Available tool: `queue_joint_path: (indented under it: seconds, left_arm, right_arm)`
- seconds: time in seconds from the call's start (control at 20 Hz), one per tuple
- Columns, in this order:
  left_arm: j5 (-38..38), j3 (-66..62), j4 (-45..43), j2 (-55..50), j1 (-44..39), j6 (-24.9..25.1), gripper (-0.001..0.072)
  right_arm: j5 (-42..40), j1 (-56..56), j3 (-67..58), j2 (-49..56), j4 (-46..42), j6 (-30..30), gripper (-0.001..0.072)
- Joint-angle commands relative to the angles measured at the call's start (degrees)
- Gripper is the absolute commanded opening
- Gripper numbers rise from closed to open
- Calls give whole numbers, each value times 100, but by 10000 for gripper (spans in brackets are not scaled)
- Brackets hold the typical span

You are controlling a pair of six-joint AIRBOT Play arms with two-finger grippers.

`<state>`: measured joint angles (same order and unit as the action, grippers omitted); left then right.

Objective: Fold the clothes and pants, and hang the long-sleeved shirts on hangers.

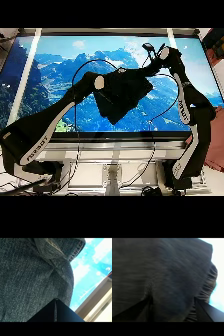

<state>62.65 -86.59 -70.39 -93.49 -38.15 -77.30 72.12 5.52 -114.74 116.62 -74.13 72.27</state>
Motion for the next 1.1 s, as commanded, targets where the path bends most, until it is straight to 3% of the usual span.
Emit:
queue_joint_path:
  seconds: [0.0, 0.3, 0.55, 0.75, 0.9, 1.05]
  left_arm:
    - [0, -2, -7, -4, 4, 2, 26]
    - [-4, -2, -188, -20, 7, 2, 26]
    - [-2, 2, -260, -76, 4, 0, 26]
    - [-2, 2, -262, -76, 4, 2, 26]
    - [-7, 2, -334, -76, 4, 7, 26]
    - [-2, 2, -457, -76, 4, 2, 26]
  right_arm:
    - [111, -131, -2, 225, -601, 348, 592]
    - [282, -533, -2, 282, -330, 529, 599]
    - [535, -929, 0, 531, 1303, 546, 604]
    - [942, -1071, 0, 905, 1902, 938, 633]
    - [1794, -970, 4, 1211, 2771, 922, 683]
    - [1788, -664, -4, 1255, 3169, 680, 682]
